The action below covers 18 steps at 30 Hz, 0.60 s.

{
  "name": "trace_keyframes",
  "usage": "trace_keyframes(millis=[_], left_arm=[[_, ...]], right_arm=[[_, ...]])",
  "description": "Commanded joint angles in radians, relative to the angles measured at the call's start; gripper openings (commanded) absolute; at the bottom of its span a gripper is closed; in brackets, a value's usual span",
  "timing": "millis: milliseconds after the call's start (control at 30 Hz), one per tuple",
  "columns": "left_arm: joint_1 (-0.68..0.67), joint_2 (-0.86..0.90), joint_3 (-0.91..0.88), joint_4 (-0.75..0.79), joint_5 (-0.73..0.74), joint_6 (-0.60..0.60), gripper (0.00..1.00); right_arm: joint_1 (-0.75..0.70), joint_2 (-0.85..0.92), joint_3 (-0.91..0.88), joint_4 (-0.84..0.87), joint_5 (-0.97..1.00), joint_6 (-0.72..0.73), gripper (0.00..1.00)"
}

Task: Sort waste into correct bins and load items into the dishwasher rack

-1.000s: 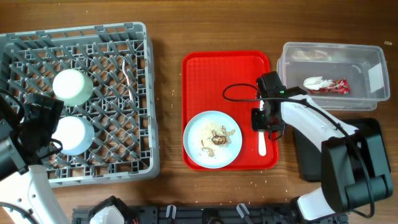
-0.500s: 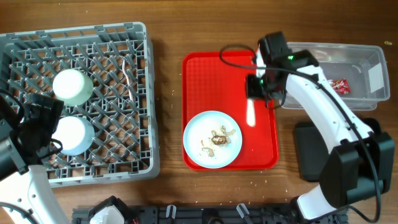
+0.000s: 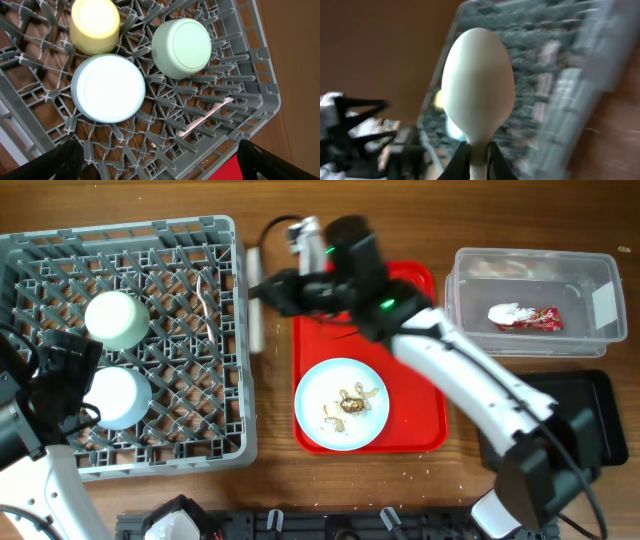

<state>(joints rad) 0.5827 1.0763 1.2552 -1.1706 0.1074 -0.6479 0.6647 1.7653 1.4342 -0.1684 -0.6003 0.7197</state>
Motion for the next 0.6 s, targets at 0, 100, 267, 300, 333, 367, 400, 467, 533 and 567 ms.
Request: trace_keyframes(millis=[0, 100, 267, 300, 333, 367, 400, 467, 533, 567], left_arm=[[0.005, 0.000, 0.002, 0.002, 0.015, 0.012, 1.00], [0.005, 0.000, 0.002, 0.002, 0.015, 0.012, 1.00], [0.005, 0.000, 0.002, 0.002, 0.015, 0.012, 1.00], [0.005, 0.000, 0.002, 0.002, 0.015, 0.012, 1.00], [0.005, 0.000, 0.002, 0.002, 0.015, 0.013, 1.00], [0.005, 0.000, 0.002, 0.002, 0.015, 0.012, 1.00], [0.005, 0.000, 0.002, 0.002, 0.015, 0.012, 1.00], [0.005, 0.000, 0.002, 0.002, 0.015, 0.012, 1.00], [0.005, 0.000, 0.002, 0.002, 0.015, 0.012, 1.00], [0.005, 0.000, 0.002, 0.002, 0.015, 0.012, 1.00]], right_arm=[[0.071, 0.124, 0.008, 0.103, 0.069, 0.166, 0.04], [0.110, 0.208, 0.008, 0.243, 0.052, 0.234, 0.04], [0.177, 0.319, 0.008, 0.431, 0.063, 0.347, 0.06], [0.182, 0.331, 0.008, 0.427, 0.074, 0.346, 0.04], [0.182, 0.339, 0.008, 0.427, 0.073, 0.338, 0.08], [0.182, 0.342, 0.008, 0.418, 0.073, 0.325, 0.23], [0.181, 0.343, 0.008, 0.410, 0.068, 0.297, 0.57], [0.175, 0.342, 0.008, 0.410, 0.048, 0.277, 0.84], [0.160, 0.335, 0.009, 0.386, 0.039, 0.267, 0.85], [0.147, 0.323, 0.009, 0.360, 0.040, 0.247, 0.86]])
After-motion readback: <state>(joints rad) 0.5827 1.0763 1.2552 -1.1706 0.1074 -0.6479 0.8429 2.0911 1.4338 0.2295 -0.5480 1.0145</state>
